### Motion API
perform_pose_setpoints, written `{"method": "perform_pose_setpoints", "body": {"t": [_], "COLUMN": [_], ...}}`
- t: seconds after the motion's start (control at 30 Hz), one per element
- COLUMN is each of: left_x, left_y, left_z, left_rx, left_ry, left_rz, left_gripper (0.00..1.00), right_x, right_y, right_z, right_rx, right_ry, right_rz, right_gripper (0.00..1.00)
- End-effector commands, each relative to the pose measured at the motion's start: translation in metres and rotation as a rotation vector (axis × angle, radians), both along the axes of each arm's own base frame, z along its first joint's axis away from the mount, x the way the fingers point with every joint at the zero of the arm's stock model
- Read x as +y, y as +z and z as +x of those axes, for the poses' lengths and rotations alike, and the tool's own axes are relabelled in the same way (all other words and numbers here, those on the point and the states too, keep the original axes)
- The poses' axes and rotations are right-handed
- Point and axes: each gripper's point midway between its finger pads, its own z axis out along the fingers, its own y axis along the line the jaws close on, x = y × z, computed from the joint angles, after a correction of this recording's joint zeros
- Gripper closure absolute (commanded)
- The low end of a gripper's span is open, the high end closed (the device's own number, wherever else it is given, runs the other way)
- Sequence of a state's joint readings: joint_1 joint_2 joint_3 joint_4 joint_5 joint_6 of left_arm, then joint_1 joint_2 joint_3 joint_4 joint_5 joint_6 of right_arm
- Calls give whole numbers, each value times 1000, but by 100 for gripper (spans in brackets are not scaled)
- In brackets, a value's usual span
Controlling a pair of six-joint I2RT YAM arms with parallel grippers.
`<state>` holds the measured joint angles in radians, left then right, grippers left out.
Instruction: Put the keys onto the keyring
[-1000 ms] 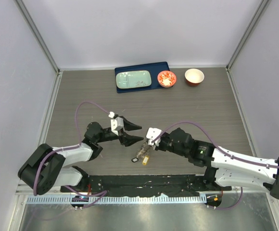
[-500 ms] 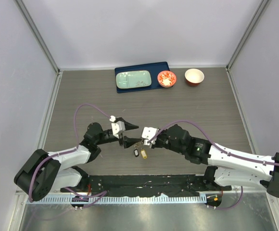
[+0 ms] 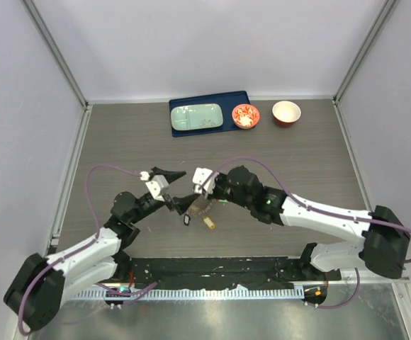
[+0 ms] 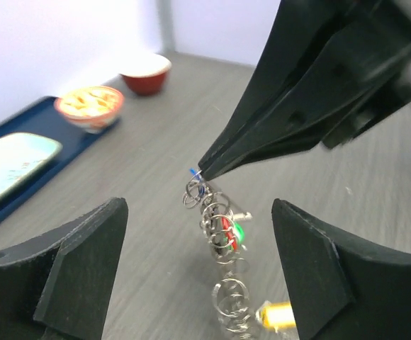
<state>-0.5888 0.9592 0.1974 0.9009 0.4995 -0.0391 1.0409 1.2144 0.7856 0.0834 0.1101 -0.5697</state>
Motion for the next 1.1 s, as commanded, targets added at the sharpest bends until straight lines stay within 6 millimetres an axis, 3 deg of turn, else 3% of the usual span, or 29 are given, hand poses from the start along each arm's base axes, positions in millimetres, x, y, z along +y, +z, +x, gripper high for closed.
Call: {"method": "perform_pose_setpoints", "body": {"t": [0.0, 0.03, 0.07, 0.13, 0.17, 0.27, 0.3, 0.47, 0.63, 0.83, 0.87, 1.0, 1.07], "left_x": [45, 56, 66, 84, 95, 111, 117, 120, 117, 122, 124, 133, 140], "left_y": [29, 44, 46, 51, 53, 51, 42, 39, 38, 56, 48, 64, 69], "left_z": [33, 32, 36, 37, 40, 40, 41, 42, 42, 32, 29, 18, 12], "left_rx": [98, 86, 107, 158, 178, 248, 280, 350, 401, 426, 452, 450, 444], "left_ry": [345, 388, 448, 535, 597, 684, 726, 759, 763, 760, 771, 776, 789], "left_rz": [-162, -215, -242, -297, -322, -342, -323, -338, -310, -306, -270, -284, -295], "left_gripper": [2, 0, 0, 0, 0, 0, 0, 0, 0, 0, 1, 0, 0], "right_x": [19, 22, 25, 30, 35, 39, 38, 39, 47, 82, 92, 128, 144], "right_y": [88, 86, 101, 104, 115, 89, 74, -2, -55, -84, -80, -73, -72], "right_z": [55, 68, 75, 87, 91, 97, 94, 62, 27, -1, -5, -13, -6], "right_rx": [-119, -118, -137, -142, -131, -33, 6, 257, 491, 702, 723, 758, 763], "right_ry": [-71, -95, -107, -133, -135, -159, -152, -101, -65, 14, 59, 130, 122], "right_rz": [277, 290, 319, 342, 369, 285, 245, 149, 158, 170, 181, 212, 239], "right_gripper": [99, 99, 99, 99, 99, 99, 99, 99, 99, 99, 99, 99, 99]}}
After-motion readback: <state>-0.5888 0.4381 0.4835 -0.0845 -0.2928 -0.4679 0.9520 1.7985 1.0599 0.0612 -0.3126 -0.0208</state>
